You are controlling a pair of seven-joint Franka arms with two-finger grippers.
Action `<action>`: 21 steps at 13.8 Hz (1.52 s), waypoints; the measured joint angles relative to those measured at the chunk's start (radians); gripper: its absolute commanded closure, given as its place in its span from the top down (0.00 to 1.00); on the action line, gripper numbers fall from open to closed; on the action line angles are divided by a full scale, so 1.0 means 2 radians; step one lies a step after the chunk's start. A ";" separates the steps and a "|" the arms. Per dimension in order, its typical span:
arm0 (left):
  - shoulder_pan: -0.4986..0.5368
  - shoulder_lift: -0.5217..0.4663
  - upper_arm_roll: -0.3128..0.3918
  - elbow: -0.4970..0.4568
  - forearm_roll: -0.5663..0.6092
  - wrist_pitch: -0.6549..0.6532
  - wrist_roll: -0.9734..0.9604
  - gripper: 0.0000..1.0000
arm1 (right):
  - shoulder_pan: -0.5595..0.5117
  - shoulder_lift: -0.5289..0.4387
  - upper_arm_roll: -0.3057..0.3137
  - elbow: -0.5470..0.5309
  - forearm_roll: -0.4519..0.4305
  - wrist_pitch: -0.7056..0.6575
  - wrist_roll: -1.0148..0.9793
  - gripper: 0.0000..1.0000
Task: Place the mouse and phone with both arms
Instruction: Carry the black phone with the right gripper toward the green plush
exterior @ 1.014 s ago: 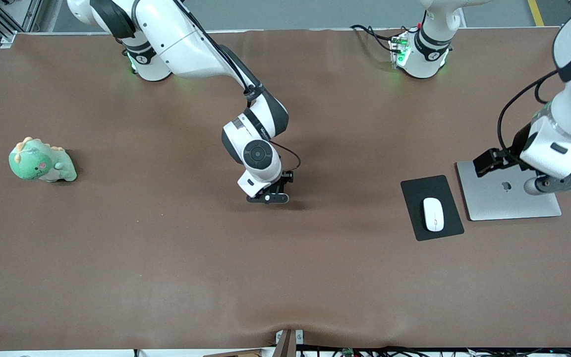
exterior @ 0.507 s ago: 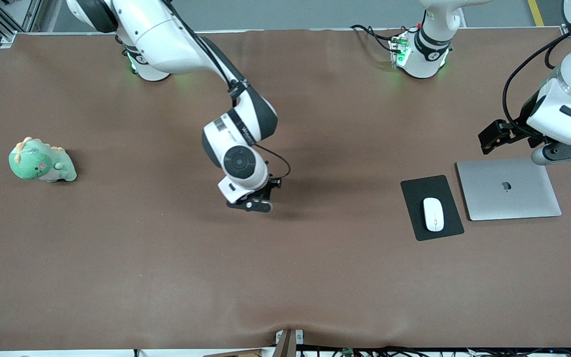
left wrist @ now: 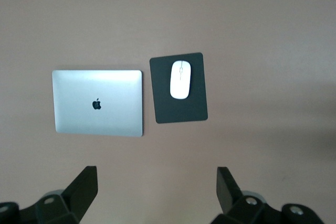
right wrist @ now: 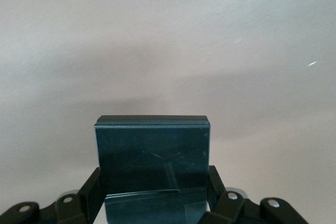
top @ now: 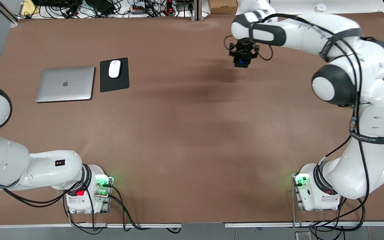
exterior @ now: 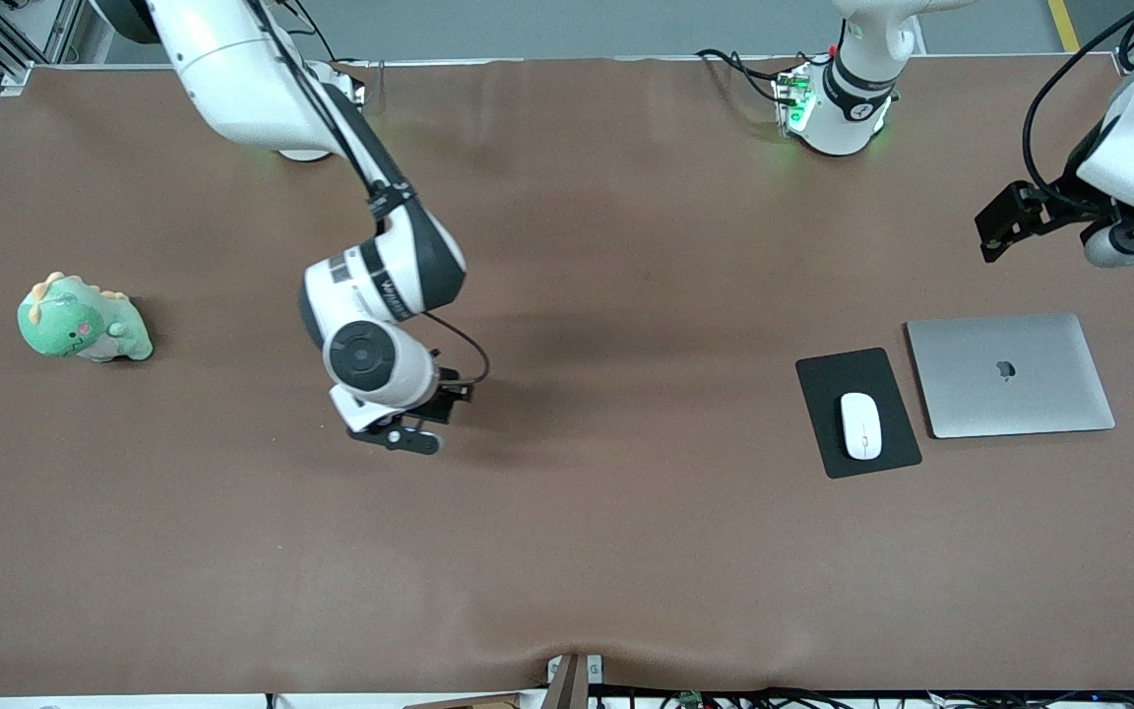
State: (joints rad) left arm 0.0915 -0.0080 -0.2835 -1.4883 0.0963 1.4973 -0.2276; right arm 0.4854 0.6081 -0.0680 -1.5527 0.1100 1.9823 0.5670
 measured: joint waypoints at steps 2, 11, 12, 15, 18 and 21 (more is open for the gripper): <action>-0.041 -0.018 0.050 -0.018 -0.024 0.000 0.003 1.00 | -0.027 -0.027 -0.001 -0.054 0.000 0.036 -0.032 0.00; -0.048 -0.048 0.073 -0.044 -0.031 0.007 0.026 1.00 | -0.146 -0.091 -0.004 -0.201 -0.002 0.109 -0.209 0.00; -0.042 -0.048 0.073 -0.044 -0.031 0.007 0.038 1.00 | -0.161 -0.098 -0.004 -0.213 -0.002 0.109 -0.231 0.00; -0.030 -0.048 0.074 -0.044 -0.031 0.006 0.062 1.00 | -0.196 -0.119 -0.004 -0.246 -0.006 0.109 -0.272 0.00; -0.029 -0.048 0.074 -0.044 -0.031 0.006 0.063 1.00 | -0.228 -0.131 -0.004 -0.267 -0.009 0.110 -0.319 0.00; -0.029 -0.047 0.074 -0.044 -0.031 0.006 0.063 1.00 | -0.266 -0.146 -0.005 -0.299 -0.012 0.125 -0.369 0.00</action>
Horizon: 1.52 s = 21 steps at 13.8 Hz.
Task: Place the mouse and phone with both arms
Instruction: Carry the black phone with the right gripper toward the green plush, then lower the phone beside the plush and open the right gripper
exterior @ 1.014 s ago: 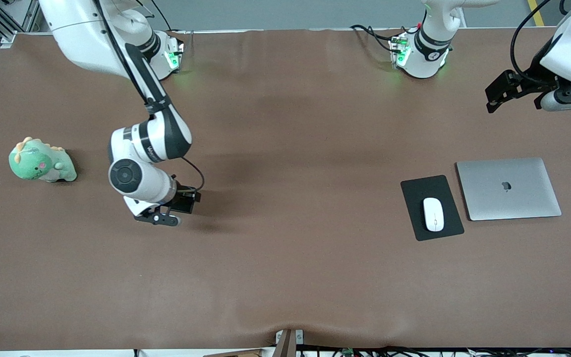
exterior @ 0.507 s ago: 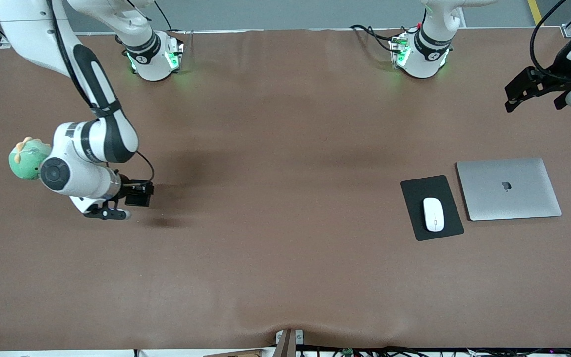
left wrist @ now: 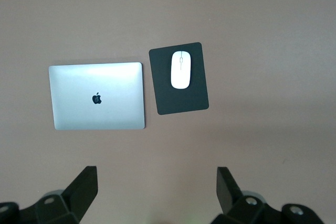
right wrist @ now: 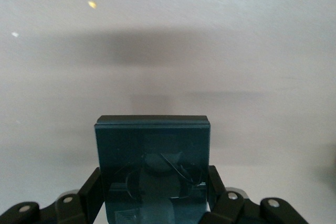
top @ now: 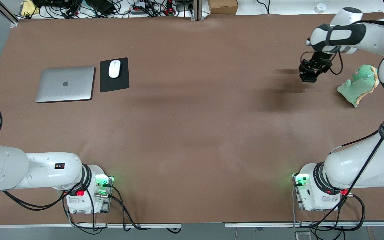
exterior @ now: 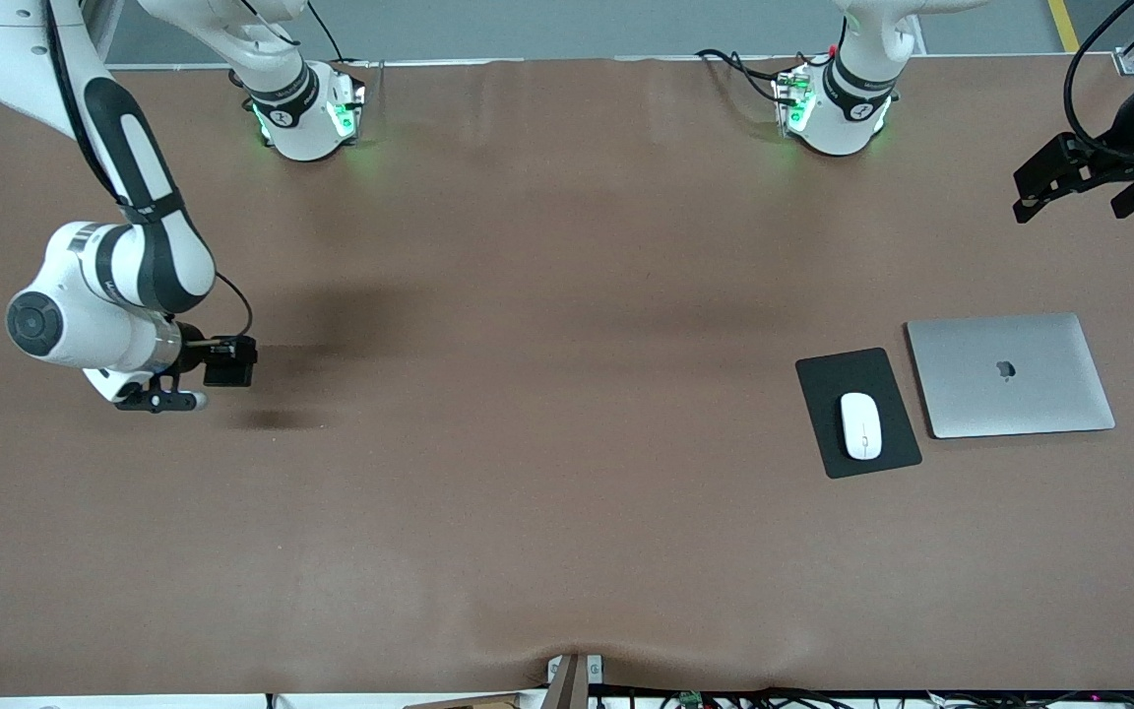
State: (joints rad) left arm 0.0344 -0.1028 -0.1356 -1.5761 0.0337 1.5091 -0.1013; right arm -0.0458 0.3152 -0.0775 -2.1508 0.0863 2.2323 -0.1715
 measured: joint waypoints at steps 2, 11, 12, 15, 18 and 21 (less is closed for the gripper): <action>0.000 0.001 0.000 0.000 0.000 0.000 0.000 1.00 | -0.018 -0.009 0.000 -0.032 -0.004 0.034 -0.024 0.00; 0.000 0.001 0.000 0.001 0.000 0.000 0.000 1.00 | -0.053 -0.008 0.000 -0.128 -0.006 0.149 -0.079 0.70; 0.000 0.001 0.000 0.001 0.000 0.000 0.000 1.00 | -0.056 -0.007 0.001 -0.128 -0.006 0.148 -0.079 1.00; 0.003 0.001 0.000 0.001 0.000 0.000 0.000 1.00 | -0.059 -0.003 0.001 -0.127 -0.006 0.135 -0.079 1.00; 0.004 0.001 0.001 0.002 0.000 -0.003 0.000 1.00 | -0.059 -0.004 0.003 -0.086 -0.006 0.052 -0.079 1.00; 0.006 0.001 0.001 0.002 0.000 -0.012 0.000 1.00 | -0.058 -0.008 0.007 -0.003 -0.006 -0.052 -0.079 1.00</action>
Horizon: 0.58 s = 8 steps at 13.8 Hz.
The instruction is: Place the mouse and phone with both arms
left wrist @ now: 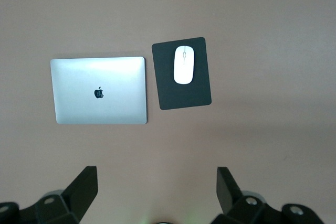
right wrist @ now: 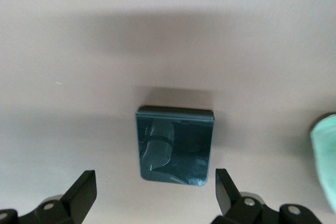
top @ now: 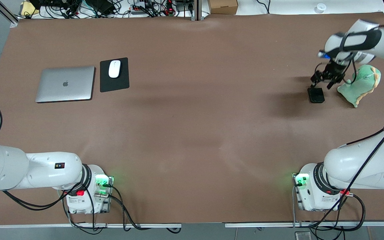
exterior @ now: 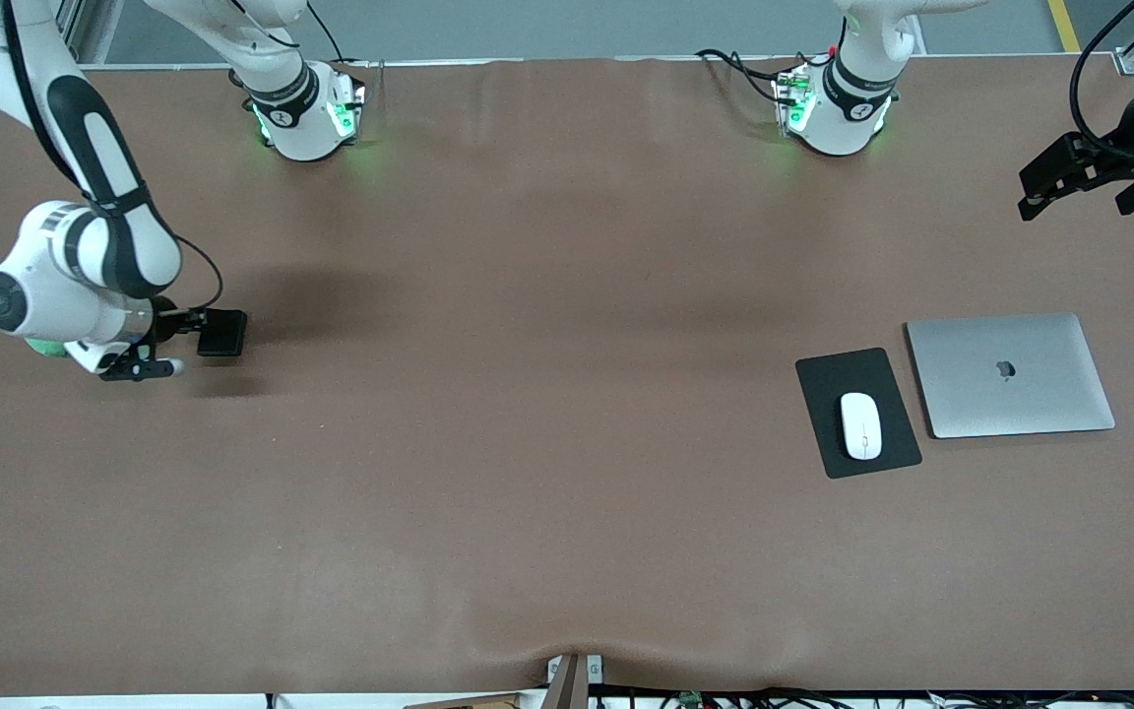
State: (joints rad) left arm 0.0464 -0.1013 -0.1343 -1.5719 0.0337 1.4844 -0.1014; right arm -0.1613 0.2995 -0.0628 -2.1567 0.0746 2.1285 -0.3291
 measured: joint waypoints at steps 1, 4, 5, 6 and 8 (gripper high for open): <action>0.000 0.000 0.000 0.000 0.000 -0.001 0.000 1.00 | 0.002 -0.001 0.002 0.025 0.000 -0.023 0.000 1.00; 0.001 0.000 0.000 0.000 0.000 -0.002 0.000 1.00 | 0.011 -0.002 0.006 0.083 0.000 -0.065 0.000 1.00; 0.001 0.000 0.000 0.000 0.000 -0.002 0.000 1.00 | 0.013 -0.002 0.006 0.103 0.000 -0.082 0.000 1.00; 0.001 0.000 0.000 0.001 0.000 -0.003 0.000 1.00 | 0.015 -0.003 0.006 0.123 0.000 -0.102 0.000 1.00; 0.001 0.000 0.000 0.001 0.000 -0.003 0.000 1.00 | 0.017 -0.003 0.007 0.166 0.000 -0.131 0.000 1.00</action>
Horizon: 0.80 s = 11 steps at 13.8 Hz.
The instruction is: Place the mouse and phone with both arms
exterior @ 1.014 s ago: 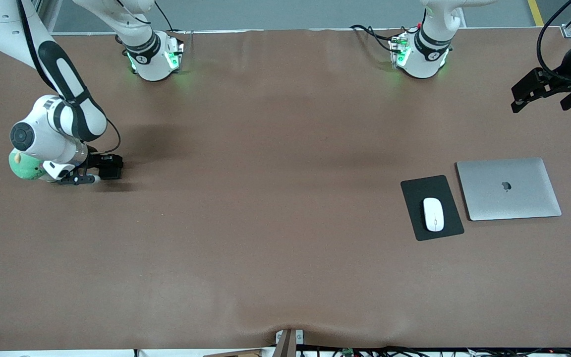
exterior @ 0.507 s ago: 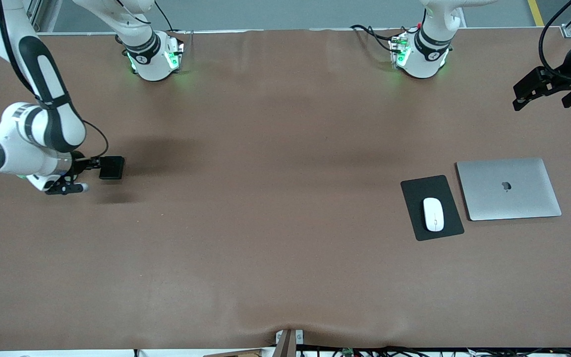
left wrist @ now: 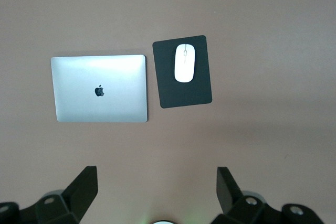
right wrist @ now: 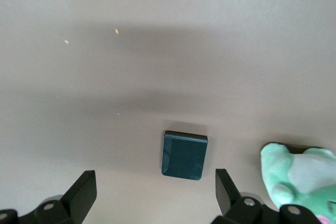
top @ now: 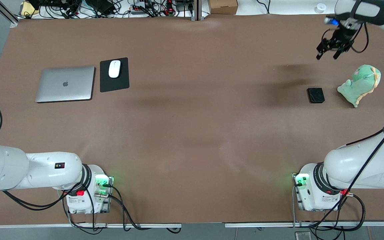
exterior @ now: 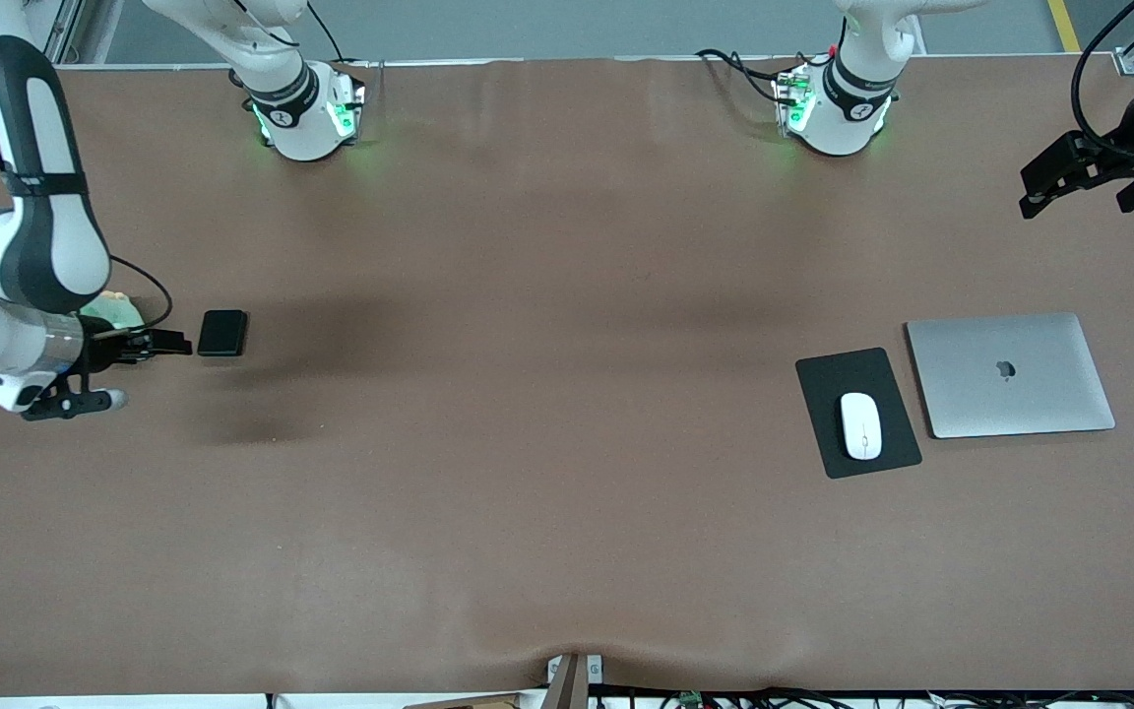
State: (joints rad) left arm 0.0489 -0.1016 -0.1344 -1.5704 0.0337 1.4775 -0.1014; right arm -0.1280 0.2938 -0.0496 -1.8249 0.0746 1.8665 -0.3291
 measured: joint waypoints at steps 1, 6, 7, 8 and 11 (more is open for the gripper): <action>0.000 0.000 0.000 0.000 0.000 0.000 0.000 1.00 | 0.002 0.000 0.000 0.022 0.000 -0.013 0.000 1.00; 0.000 0.000 0.000 0.001 0.000 -0.001 0.000 1.00 | 0.019 -0.001 0.000 0.134 0.000 -0.098 0.000 1.00; 0.000 0.000 0.000 0.001 0.000 -0.001 0.000 1.00 | 0.022 -0.001 0.000 0.158 0.000 -0.119 0.000 1.00; 0.000 0.000 0.000 0.001 0.000 -0.001 0.000 1.00 | 0.024 -0.001 0.000 0.180 0.000 -0.139 0.000 1.00; 0.000 0.000 0.000 0.001 0.000 -0.001 0.000 1.00 | 0.034 -0.001 0.000 0.242 -0.009 -0.193 0.000 1.00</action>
State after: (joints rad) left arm 0.0490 -0.1019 -0.1345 -1.5688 0.0337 1.4757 -0.1014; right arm -0.0609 0.2912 -0.0494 -1.3401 0.0574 1.4804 -0.3293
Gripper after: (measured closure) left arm 0.000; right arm 0.000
